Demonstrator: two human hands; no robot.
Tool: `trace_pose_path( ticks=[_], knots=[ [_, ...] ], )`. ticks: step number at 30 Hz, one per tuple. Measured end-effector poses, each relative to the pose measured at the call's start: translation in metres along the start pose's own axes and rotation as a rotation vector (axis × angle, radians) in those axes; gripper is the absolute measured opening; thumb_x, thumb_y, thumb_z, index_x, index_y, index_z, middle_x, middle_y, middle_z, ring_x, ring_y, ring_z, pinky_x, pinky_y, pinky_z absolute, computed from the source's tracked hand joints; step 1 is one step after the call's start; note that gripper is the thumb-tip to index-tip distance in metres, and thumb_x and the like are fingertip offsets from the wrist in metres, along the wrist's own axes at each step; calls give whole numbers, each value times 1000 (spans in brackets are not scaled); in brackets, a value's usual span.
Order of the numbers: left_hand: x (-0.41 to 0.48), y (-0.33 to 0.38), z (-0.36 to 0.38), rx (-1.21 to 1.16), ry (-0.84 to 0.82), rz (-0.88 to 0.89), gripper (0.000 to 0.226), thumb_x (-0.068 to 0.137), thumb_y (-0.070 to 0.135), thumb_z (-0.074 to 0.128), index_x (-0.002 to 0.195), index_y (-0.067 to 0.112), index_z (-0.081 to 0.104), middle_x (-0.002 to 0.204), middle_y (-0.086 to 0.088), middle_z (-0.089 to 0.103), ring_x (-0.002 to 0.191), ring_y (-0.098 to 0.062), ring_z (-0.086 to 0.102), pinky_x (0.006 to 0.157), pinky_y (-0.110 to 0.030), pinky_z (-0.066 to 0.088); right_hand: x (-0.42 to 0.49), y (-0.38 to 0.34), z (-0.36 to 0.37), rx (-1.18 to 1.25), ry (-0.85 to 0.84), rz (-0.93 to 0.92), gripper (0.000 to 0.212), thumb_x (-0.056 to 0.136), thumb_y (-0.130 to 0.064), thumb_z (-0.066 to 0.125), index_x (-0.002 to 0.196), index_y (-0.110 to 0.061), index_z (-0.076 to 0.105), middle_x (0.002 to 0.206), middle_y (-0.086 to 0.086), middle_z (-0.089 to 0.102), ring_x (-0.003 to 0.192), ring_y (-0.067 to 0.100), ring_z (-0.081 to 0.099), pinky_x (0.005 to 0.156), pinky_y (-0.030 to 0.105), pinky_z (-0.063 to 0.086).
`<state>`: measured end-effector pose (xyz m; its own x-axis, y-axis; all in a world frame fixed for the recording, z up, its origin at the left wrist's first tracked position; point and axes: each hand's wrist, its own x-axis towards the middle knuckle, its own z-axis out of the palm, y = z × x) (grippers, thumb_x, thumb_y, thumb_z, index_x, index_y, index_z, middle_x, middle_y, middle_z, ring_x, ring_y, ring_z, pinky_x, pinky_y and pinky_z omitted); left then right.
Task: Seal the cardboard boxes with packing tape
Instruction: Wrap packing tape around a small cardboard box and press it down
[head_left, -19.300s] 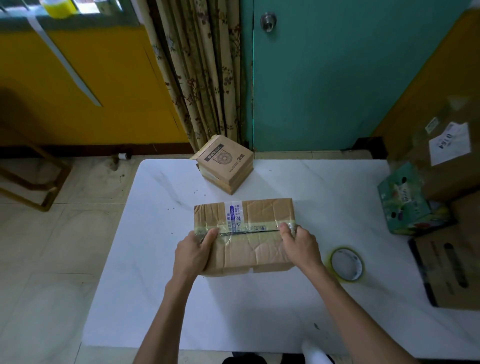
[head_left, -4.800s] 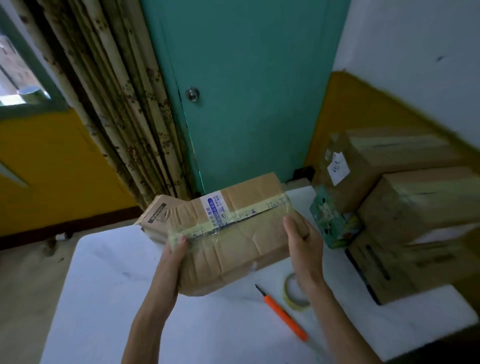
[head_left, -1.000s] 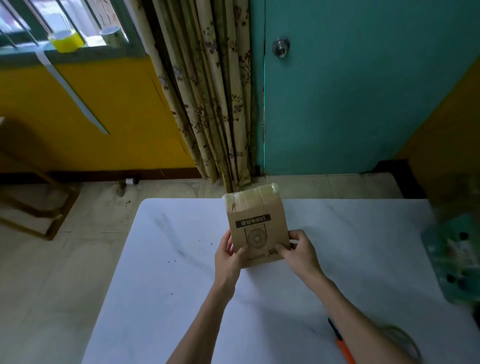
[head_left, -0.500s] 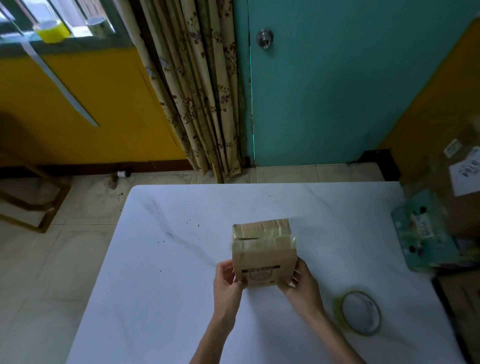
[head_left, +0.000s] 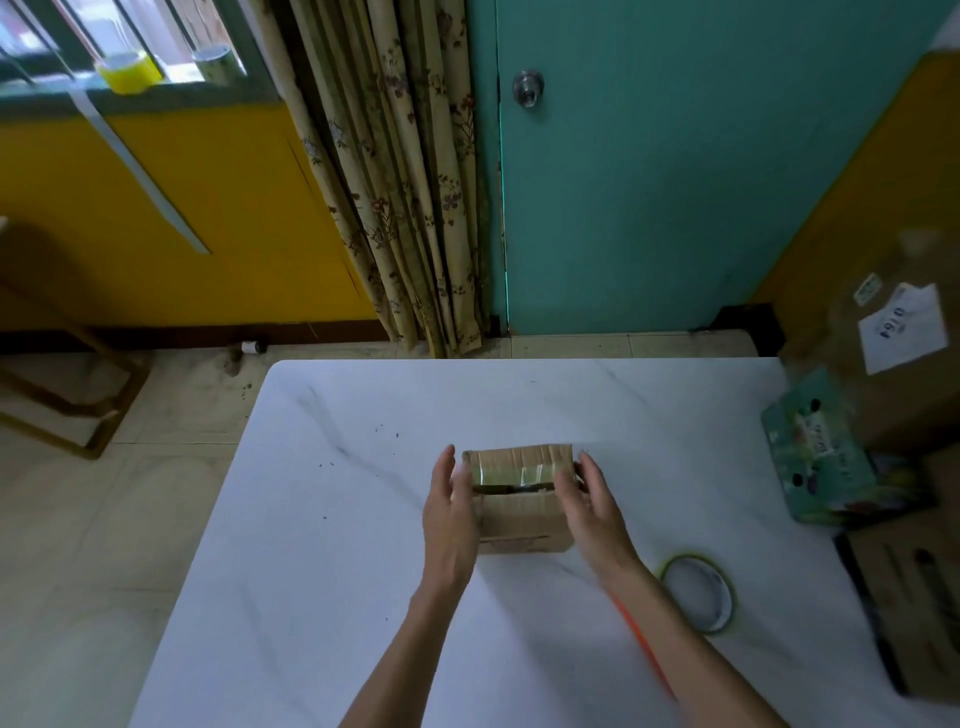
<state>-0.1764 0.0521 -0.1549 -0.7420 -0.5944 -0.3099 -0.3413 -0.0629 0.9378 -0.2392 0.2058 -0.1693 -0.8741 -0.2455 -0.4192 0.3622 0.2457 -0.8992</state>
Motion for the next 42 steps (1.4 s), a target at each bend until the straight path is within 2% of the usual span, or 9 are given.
trace_pose_path(
  ticks=[4,7,12,16,22,25,28,36,42],
  knots=[
    [16,-3,9,322,-71,72,54,107,39,42,157,23,32,156,8,40,141,-9,39,112,-23,30,21,1,11,-95,81,18,64,100,-52,44,154,-19,31,155,-3,38,141,17,38,109,29,33],
    [23,-16,9,369,-54,64,56,105,43,46,156,24,31,156,5,42,141,-15,42,116,-33,36,28,9,13,-143,116,35,60,99,-51,47,147,-16,42,146,3,50,131,20,49,104,31,41],
    [28,-27,10,380,-96,39,51,103,54,44,148,33,32,143,2,50,122,-18,54,102,-42,52,29,14,15,-111,115,55,52,99,-46,51,141,-14,47,132,1,58,113,16,56,94,29,44],
    [29,-21,11,471,-95,45,50,106,48,40,150,27,30,146,-3,48,125,-21,54,101,-42,50,30,11,17,-147,135,41,50,100,-41,51,142,-13,46,134,4,57,120,22,55,93,28,42],
    [23,-10,16,918,-92,197,60,107,52,24,160,26,15,169,-12,3,153,-36,15,118,-58,27,33,2,12,-321,139,2,67,100,-54,41,154,-17,29,155,6,38,140,23,39,110,35,35],
    [24,-6,20,1071,-174,224,60,106,56,16,161,33,10,169,-7,-12,155,-37,-10,121,-64,5,40,-2,14,-316,120,24,71,98,-60,39,155,-18,27,157,6,35,142,24,36,112,37,33],
    [25,-7,19,1150,-205,170,61,105,58,13,161,38,-2,168,-5,-22,154,-40,-15,119,-66,1,46,2,15,-272,101,137,78,93,-68,41,151,-17,34,151,7,43,135,28,45,110,42,40],
    [26,-7,23,1159,-247,84,65,103,61,14,159,38,-7,165,-4,-28,153,-46,-1,116,-68,17,47,6,18,-199,120,155,75,90,-69,47,146,-19,44,145,4,51,128,29,51,105,44,46],
    [22,-14,15,793,-198,135,46,104,50,35,147,31,31,159,-4,17,120,-32,54,93,-48,52,43,8,10,-185,87,210,59,92,-64,50,135,-23,50,127,0,59,110,21,58,93,38,50]
  ],
)
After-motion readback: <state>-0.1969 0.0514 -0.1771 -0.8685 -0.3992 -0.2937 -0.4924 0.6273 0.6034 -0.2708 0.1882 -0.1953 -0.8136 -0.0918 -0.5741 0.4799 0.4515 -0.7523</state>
